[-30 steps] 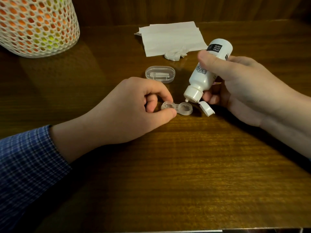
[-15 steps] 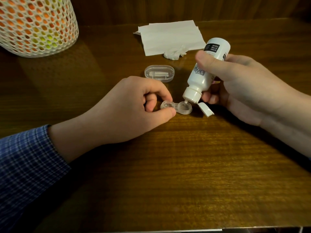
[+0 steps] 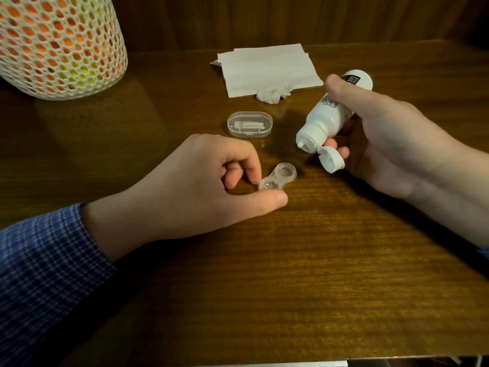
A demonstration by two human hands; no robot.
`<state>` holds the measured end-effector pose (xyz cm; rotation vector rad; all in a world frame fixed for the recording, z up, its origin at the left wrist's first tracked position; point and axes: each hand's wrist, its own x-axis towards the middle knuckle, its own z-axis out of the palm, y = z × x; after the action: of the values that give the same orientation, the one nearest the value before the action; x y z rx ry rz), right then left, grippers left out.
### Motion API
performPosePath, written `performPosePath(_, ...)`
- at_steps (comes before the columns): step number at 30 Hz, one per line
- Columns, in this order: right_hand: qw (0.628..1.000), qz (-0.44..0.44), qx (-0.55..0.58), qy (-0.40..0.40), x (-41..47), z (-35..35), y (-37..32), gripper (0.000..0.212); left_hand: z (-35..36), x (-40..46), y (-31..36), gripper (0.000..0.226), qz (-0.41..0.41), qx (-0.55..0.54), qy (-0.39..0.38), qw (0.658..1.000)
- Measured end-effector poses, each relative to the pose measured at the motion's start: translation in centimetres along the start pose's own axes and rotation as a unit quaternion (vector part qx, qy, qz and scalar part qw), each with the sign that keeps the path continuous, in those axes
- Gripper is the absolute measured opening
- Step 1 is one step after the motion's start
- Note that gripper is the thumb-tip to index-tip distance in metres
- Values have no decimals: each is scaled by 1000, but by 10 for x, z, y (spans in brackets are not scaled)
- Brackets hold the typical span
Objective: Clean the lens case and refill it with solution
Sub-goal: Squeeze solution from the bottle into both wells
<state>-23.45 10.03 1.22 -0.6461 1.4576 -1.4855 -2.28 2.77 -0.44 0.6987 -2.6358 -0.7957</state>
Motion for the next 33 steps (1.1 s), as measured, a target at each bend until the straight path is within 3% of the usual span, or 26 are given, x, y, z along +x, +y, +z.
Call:
performPosePath(3, 1000, 4, 5, 1, 1, -3, -1, 38, -2, -4, 3, 18, 51, -19, -42, 998)
performPosePath(5, 1000, 11, 1, -5, 1, -5, -2, 38, -1, -5, 4, 17, 75, -9, -62, 995)
performPosePath(9, 1000, 25, -1, -5, 2, -7, -3, 40, 3, -1, 3, 6, 72, 18, 23, 997)
performPosePath(12, 999, 34, 6, -3, 2, -8, -4, 40, 5, 8, 4, 27, 44, 23, 84, 995)
performPosePath(15, 999, 40, 13, -2, 3, -9, -4, 41, 9, 17, 6, 55, 34, 9, 52, 998)
performPosePath(19, 999, 42, 29, 12, 5, -11, -4, 40, 13, 23, 7, 71, 33, -34, 2, 999)
performPosePath(26, 999, 36, 16, -11, 5, -11, -3, 44, 12, 23, 8, 64, 25, -63, 18, 998)
performPosePath(33, 997, -34, -59, -42, 3, -8, 2, 36, 14, 19, 8, 58, 24, -28, 55, 998)
